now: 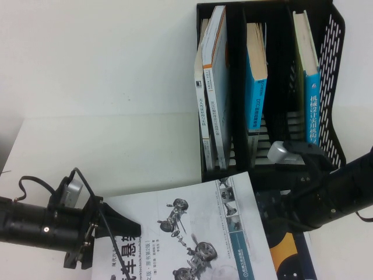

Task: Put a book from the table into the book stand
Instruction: Push book with right arm, then pick up the book with your left arm

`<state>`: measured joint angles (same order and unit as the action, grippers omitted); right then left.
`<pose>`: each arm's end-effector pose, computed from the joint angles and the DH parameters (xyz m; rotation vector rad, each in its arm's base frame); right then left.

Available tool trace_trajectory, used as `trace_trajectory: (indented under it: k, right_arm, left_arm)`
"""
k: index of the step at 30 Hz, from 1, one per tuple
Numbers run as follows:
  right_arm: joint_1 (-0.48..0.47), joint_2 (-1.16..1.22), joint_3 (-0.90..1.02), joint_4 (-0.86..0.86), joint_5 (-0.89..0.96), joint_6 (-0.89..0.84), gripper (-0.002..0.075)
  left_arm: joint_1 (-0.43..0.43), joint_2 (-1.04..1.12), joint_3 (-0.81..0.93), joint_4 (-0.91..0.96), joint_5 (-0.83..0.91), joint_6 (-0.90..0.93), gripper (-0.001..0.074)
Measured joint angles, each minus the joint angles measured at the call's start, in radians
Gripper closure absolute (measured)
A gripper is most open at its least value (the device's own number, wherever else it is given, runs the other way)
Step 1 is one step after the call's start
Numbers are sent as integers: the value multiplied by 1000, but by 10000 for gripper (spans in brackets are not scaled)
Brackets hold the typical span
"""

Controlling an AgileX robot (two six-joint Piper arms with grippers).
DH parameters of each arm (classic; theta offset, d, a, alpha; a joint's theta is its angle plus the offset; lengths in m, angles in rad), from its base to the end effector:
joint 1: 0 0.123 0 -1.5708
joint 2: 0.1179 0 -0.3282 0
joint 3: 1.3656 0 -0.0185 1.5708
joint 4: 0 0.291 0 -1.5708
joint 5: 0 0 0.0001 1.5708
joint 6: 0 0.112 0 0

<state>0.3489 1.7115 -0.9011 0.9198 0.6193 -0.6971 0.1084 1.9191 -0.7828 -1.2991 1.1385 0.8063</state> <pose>0.3174 0.1706 0.1717 -0.4564 2.6859 0.7891 0.3171 -0.0641 0.1189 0.3850 -2.6454 1.5738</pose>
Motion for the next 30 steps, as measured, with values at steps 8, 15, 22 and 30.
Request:
trace_trajectory:
  k: [8, 15, 22, 30]
  right_arm:
    - [-4, 61, -12, 57, 34, -6, 720]
    - [-6, 70, -16, 71, 48, -6, 720]
    - [-6, 70, -16, 65, 44, -6, 720]
    - [-6, 70, -16, 65, 44, -6, 720]
  left_arm:
    - [0, 0, 5, 3, -4, 9, 258]
    - [11, 0, 5, 26, 2, 45, 320]
    - [45, 0, 6, 16, 50, 73, 537]
    - [48, 0, 6, -10, 53, 108, 573]
